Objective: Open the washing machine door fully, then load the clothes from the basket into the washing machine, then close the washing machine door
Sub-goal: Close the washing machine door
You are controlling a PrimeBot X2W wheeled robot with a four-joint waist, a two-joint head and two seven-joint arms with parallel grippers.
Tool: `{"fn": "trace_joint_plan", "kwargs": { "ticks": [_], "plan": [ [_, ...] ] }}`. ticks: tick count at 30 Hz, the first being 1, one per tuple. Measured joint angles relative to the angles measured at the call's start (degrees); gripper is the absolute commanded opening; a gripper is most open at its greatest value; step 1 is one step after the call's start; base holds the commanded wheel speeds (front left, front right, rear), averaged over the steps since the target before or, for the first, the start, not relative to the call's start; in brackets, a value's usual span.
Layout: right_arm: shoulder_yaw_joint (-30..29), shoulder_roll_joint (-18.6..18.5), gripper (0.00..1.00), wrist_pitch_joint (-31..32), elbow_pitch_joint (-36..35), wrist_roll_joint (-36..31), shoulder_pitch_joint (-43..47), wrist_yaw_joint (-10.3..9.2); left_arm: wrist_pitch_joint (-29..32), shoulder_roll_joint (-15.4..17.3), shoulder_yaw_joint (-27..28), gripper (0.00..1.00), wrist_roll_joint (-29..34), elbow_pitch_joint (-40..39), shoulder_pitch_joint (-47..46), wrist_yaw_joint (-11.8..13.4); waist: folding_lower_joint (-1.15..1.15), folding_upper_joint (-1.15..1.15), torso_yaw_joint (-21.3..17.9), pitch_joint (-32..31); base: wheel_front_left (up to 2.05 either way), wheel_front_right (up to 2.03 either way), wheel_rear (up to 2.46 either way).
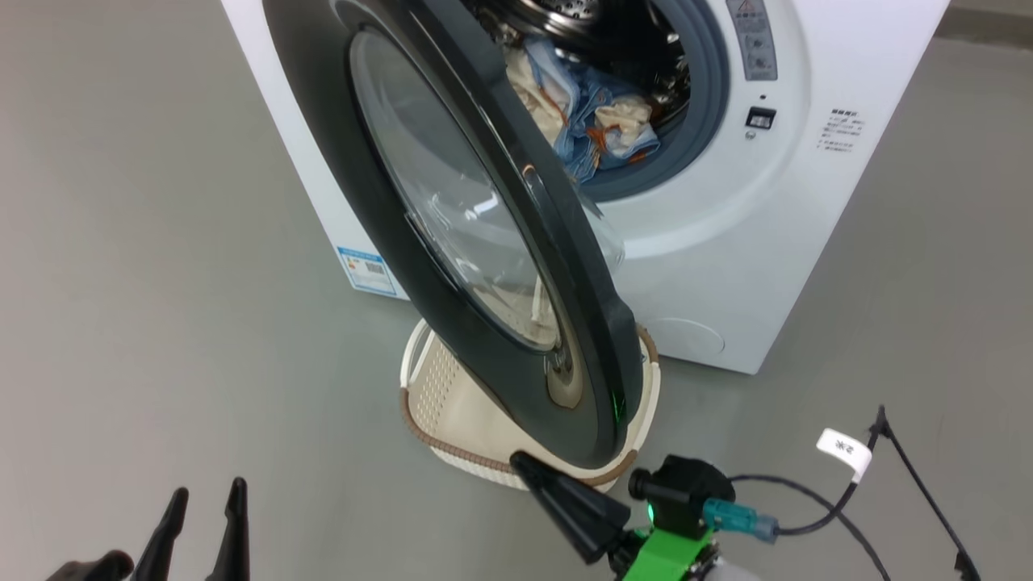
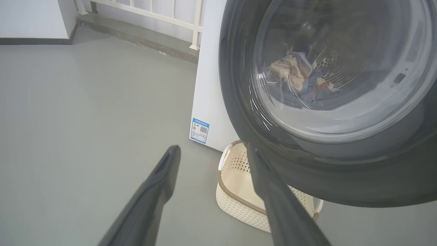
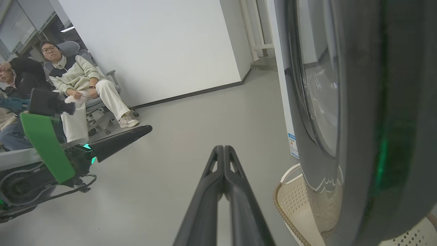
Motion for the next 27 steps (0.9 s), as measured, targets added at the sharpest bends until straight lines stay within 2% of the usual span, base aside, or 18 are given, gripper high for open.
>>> {"fn": "trace_joint_plan", "kwargs": {
  "ticks": [8,27],
  "plan": [
    [-1.71,0.74,0.0,0.0,3.11,-0.12,-2.81,0.0,0.0,-0.22,-0.51,1.0,-0.09,0.13,-2.16,0.0,0.0,0.0,0.66,2.49,0.0,0.0,0.0],
    [-7.9,1.69,0.0,0.0,4.1,-2.61,-4.13,0.01,0.0,-0.2,-0.6,1.0,-1.09,0.19,-4.36,0.0,0.0,0.0,-0.25,5.5,0.0,0.0,0.0]
  ]
}}
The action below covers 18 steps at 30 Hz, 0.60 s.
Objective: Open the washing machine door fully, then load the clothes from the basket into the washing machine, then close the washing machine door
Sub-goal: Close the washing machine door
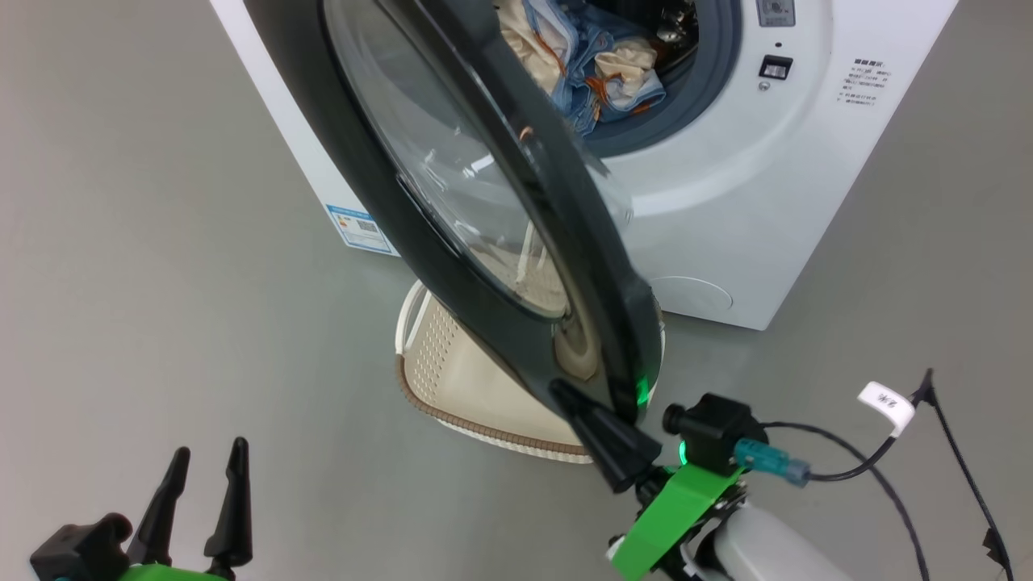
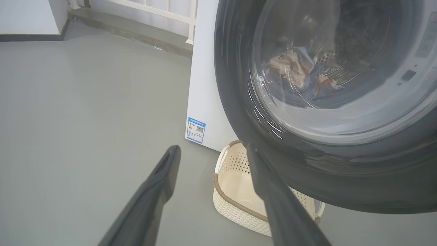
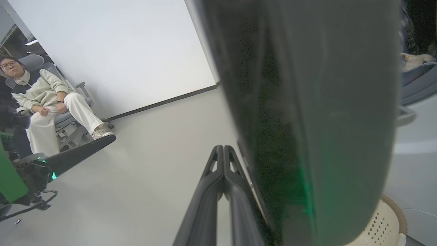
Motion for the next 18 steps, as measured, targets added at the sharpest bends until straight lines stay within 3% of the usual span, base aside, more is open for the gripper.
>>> {"fn": "trace_joint_plan", "kwargs": {
  "ticks": [18],
  "plan": [
    [-11.32,0.14,0.0,0.0,0.89,-3.04,-5.89,0.0,0.0,-0.1,-1.86,1.0,0.0,-0.56,-2.43,0.0,0.0,0.0,-0.09,2.58,0.0,0.0,0.0]
  ]
}}
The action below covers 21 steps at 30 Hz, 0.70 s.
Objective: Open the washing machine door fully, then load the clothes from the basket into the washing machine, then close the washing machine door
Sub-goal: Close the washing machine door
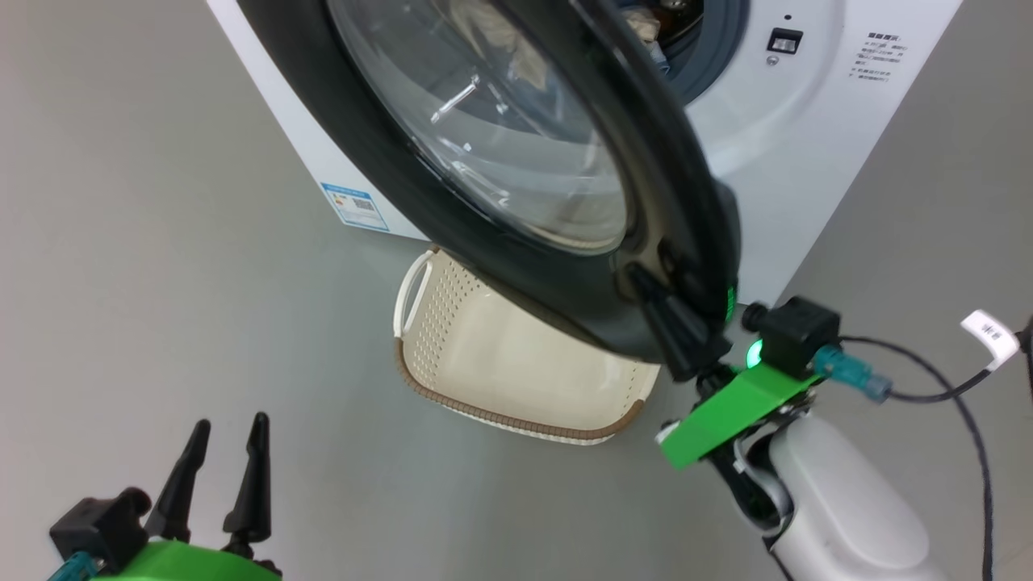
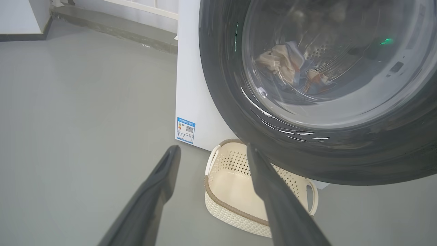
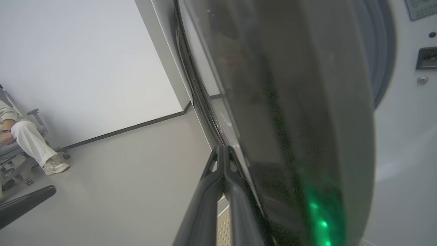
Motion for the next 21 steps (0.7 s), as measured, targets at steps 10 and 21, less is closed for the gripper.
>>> {"fn": "trace_joint_plan", "kwargs": {
  "ticks": [10,21],
  "plan": [
    [-5.46,-0.12,0.0,0.0,1.88,-1.24,-4.86,0.0,0.0,-0.52,-1.97,1.0,-0.04,-0.85,-2.26,0.0,0.0,0.0,1.1,1.87,0.0,0.0,0.0],
    [-10.58,-0.94,0.0,0.0,4.99,-2.45,-12.05,0.0,-0.01,-0.77,-4.41,1.0,-0.52,-1.67,-5.13,0.0,0.0,0.0,2.65,4.87,0.0,0.0,0.0]
  ]
}}
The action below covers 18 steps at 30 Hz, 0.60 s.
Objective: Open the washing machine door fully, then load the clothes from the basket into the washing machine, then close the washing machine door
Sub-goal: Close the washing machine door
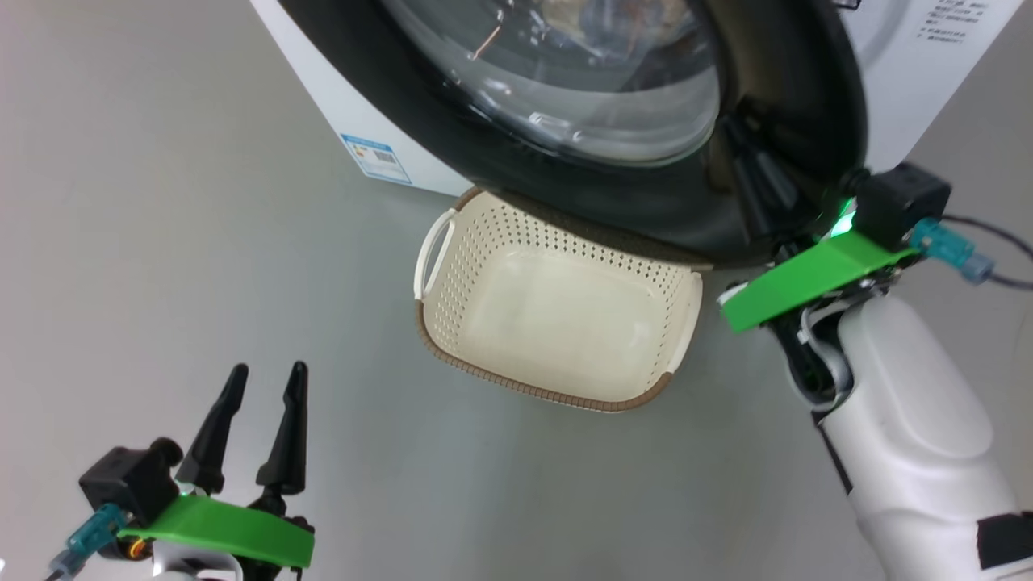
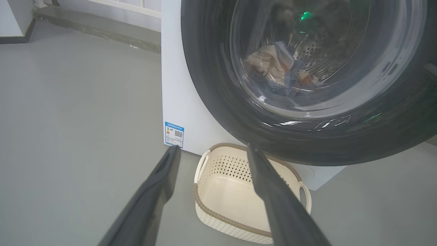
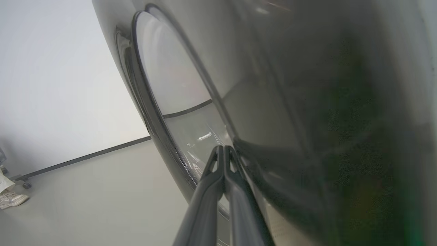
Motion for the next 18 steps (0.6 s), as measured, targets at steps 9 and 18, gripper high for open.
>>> {"fn": "trace_joint_plan", "kwargs": {
  "ticks": [9,18],
  "plan": [
    [-3.46,-0.94,0.0,0.0,0.66,-1.53,-4.18,0.01,0.0,0.0,-0.44,1.0,-0.44,-0.45,-1.73,0.0,0.0,0.0,0.62,2.14,0.0,0.0,0.0],
    [-6.11,-1.21,0.0,0.0,0.63,-2.63,-6.58,0.02,0.0,0.0,-0.6,1.0,-0.51,-0.59,-2.88,0.0,0.0,0.0,0.77,3.79,0.0,0.0,0.0]
  ]
}}
